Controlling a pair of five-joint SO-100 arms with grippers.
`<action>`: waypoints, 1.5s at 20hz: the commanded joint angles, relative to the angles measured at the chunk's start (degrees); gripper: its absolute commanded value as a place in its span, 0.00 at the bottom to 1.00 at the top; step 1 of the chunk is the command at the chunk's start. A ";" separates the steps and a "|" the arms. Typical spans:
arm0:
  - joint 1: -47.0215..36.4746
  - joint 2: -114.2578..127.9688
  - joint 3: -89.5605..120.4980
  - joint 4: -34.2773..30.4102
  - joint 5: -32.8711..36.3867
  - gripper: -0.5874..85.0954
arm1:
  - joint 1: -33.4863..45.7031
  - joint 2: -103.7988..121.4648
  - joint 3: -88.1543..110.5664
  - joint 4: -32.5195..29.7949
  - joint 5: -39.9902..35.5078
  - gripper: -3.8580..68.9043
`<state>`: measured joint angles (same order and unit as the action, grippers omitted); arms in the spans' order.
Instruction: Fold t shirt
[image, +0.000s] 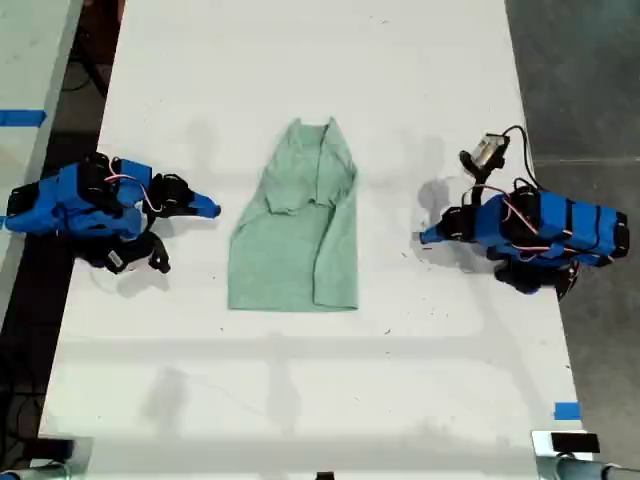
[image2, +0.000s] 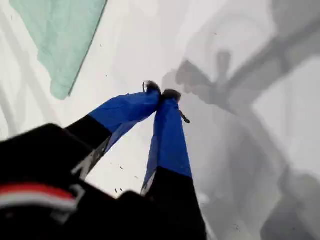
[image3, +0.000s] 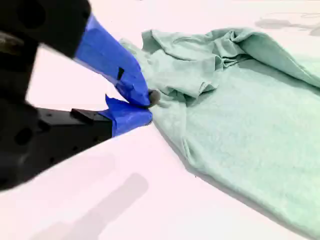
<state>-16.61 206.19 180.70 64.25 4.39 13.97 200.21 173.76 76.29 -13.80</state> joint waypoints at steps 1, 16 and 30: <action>7.03 0.44 -4.31 -0.79 -2.37 0.01 | 0.79 0.79 2.20 0.35 0.70 0.07; 18.11 -89.82 -50.36 -4.39 -11.60 0.23 | 0.79 0.79 2.20 0.44 0.70 0.07; 18.11 -108.72 -68.03 2.46 -14.59 0.01 | 0.70 0.79 2.20 0.53 0.70 0.07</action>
<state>0.88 97.12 119.00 62.23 -9.32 14.50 200.21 173.85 76.64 -13.45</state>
